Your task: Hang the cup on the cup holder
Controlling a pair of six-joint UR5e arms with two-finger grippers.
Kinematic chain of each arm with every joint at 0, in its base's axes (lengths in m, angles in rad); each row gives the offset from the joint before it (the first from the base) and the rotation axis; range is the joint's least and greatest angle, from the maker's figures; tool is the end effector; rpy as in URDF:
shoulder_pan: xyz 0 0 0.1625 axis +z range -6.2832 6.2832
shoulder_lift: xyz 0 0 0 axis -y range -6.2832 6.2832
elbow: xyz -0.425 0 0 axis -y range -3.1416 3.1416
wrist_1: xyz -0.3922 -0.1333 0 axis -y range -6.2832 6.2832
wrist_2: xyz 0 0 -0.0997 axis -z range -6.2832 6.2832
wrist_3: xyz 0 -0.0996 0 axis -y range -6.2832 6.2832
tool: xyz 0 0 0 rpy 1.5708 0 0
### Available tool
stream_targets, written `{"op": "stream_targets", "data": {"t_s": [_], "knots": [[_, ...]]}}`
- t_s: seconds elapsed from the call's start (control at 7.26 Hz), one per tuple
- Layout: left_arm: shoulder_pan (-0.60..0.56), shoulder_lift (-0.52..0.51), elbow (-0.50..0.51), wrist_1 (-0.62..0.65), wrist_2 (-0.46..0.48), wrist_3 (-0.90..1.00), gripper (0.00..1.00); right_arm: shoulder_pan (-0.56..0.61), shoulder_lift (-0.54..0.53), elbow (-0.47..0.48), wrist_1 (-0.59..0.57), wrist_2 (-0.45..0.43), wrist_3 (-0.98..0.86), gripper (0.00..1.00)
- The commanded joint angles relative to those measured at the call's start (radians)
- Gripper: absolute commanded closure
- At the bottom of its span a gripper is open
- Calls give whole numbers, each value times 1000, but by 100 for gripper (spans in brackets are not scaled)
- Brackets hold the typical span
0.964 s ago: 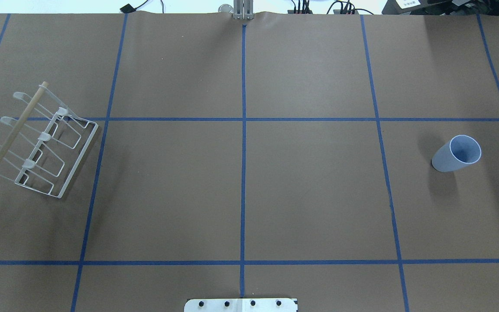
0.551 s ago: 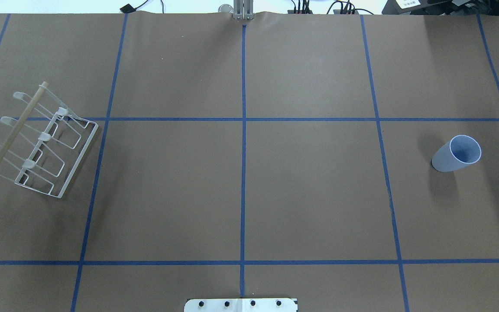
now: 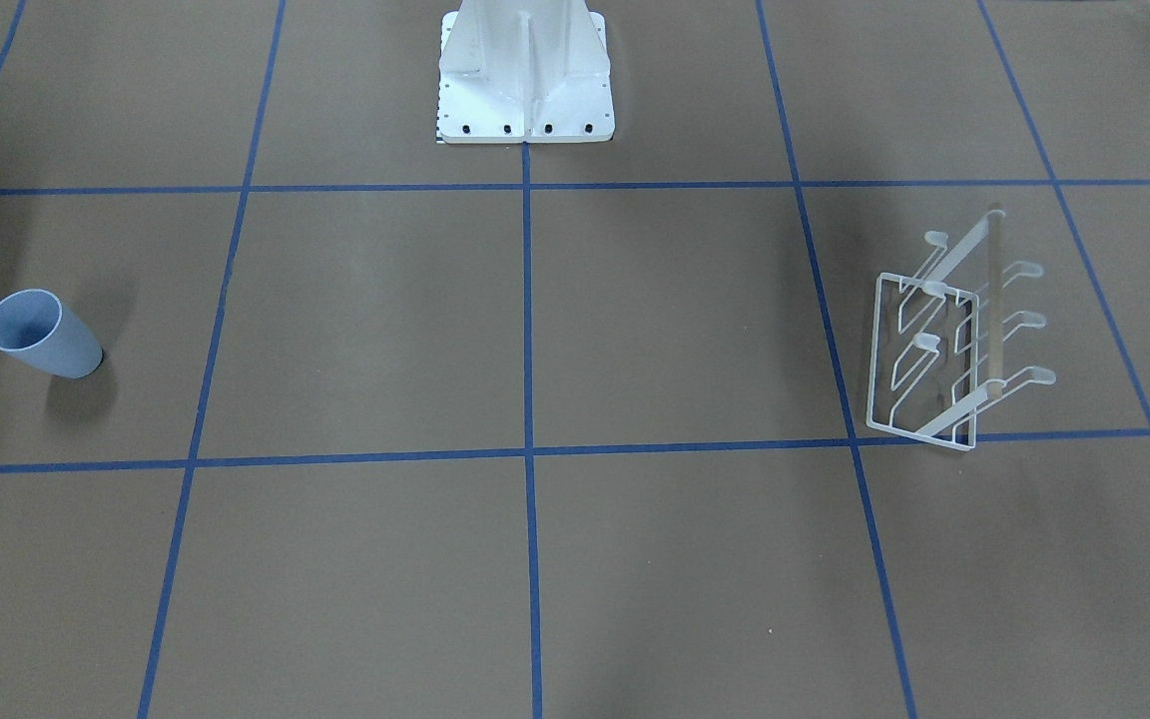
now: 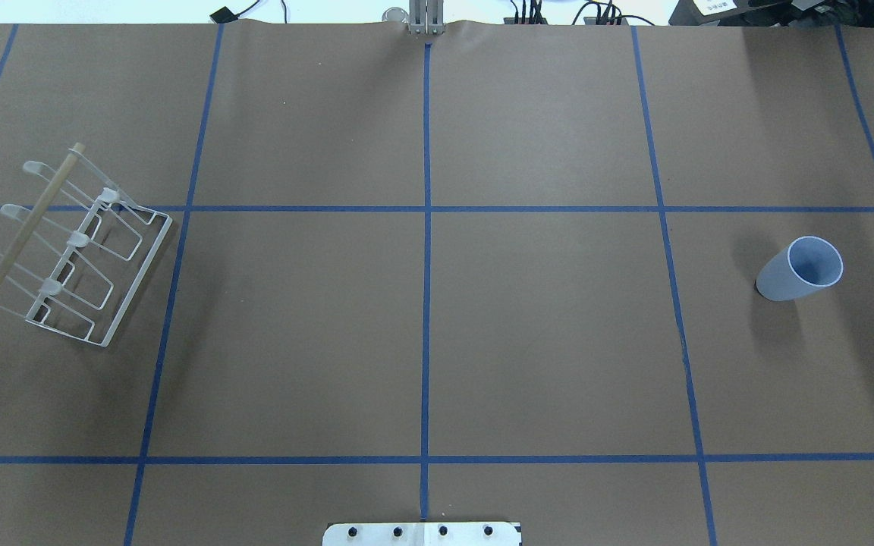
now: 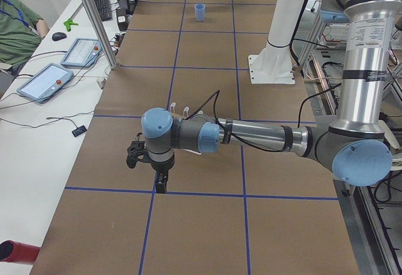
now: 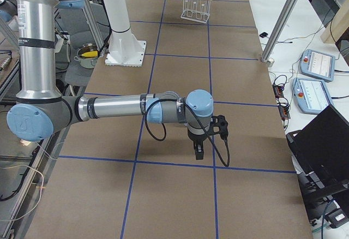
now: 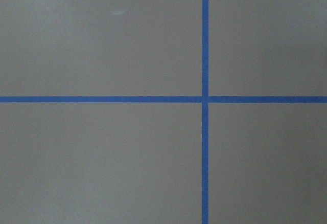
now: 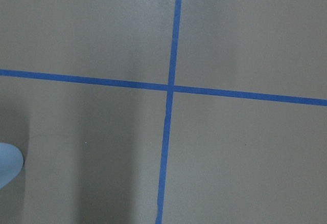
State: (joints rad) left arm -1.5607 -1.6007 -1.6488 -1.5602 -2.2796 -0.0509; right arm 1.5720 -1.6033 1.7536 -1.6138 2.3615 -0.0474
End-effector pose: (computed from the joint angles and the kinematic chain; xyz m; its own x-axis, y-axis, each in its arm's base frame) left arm -0.0633 -0.5099 0.6106 0.7580 0.0202 -0.6520 0.0286 0.9975 0.0641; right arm 0.0631 -0.4805 0.5875 0.7027 -0.1223 0.7009 0.0321 0.9896 0.1405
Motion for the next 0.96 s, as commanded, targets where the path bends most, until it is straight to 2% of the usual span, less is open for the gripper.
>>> {"op": "stream_targets", "data": {"t_s": [0.0,0.28,0.83], "knots": [[5,-2,0,-7,0,3,2,-94,43,40,8,19,160,0],[7,-2,1,-6,2,3,1,-134,31,53,192,16,213,0],[7,-2,0,-7,-1,3,2,-298,49,67,395,39,515,0]]}}
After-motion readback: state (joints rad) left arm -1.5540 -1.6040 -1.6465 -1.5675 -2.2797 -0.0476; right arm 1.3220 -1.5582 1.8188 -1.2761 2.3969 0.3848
